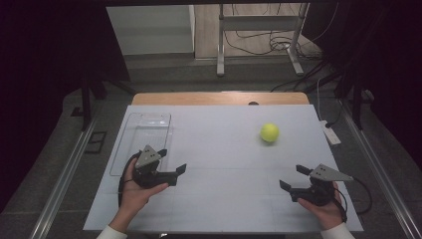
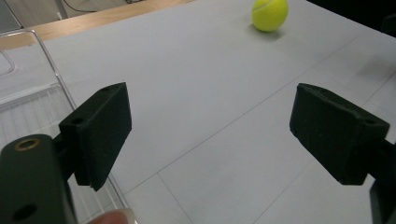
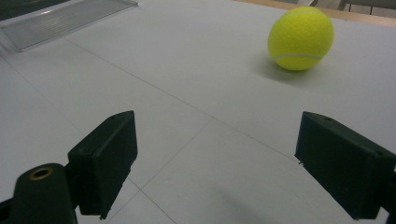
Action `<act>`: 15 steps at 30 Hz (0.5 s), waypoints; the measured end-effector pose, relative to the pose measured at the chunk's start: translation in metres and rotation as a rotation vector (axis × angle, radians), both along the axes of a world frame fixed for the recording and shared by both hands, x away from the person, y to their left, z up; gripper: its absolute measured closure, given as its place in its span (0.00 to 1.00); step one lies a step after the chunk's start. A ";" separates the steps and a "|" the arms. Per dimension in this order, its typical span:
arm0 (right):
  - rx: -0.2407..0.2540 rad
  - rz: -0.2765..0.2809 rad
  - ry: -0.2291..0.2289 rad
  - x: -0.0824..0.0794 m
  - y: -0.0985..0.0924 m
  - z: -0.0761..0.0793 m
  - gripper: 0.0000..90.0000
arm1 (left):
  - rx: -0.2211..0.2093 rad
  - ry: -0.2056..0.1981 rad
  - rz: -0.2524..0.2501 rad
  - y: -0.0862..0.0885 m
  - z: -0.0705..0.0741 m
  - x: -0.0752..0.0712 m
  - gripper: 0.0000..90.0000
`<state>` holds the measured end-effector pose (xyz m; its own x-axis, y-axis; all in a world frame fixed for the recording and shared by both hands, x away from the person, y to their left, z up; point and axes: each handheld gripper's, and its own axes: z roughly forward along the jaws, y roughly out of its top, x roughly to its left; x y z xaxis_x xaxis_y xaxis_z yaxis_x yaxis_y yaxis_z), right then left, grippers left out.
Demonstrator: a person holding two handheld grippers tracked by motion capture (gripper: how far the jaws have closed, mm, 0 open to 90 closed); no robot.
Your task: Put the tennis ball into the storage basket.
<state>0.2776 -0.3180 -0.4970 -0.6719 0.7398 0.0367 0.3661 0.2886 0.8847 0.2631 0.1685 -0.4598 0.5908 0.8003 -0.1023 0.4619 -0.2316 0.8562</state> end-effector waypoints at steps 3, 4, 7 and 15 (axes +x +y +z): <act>0.001 0.000 -0.001 0.000 0.000 0.000 0.15 | 0.004 0.003 -0.009 -0.003 0.001 0.003 0.16; 0.000 0.000 -0.001 0.000 0.000 0.000 0.15 | 0.005 0.005 -0.012 -0.005 0.001 0.005 0.16; 0.000 0.000 -0.001 0.000 0.000 0.000 0.15 | 0.008 0.004 -0.020 -0.009 0.002 0.008 0.16; 0.001 -0.004 -0.002 0.000 -0.001 0.000 0.15 | 0.018 0.013 -0.030 -0.015 0.001 0.014 0.16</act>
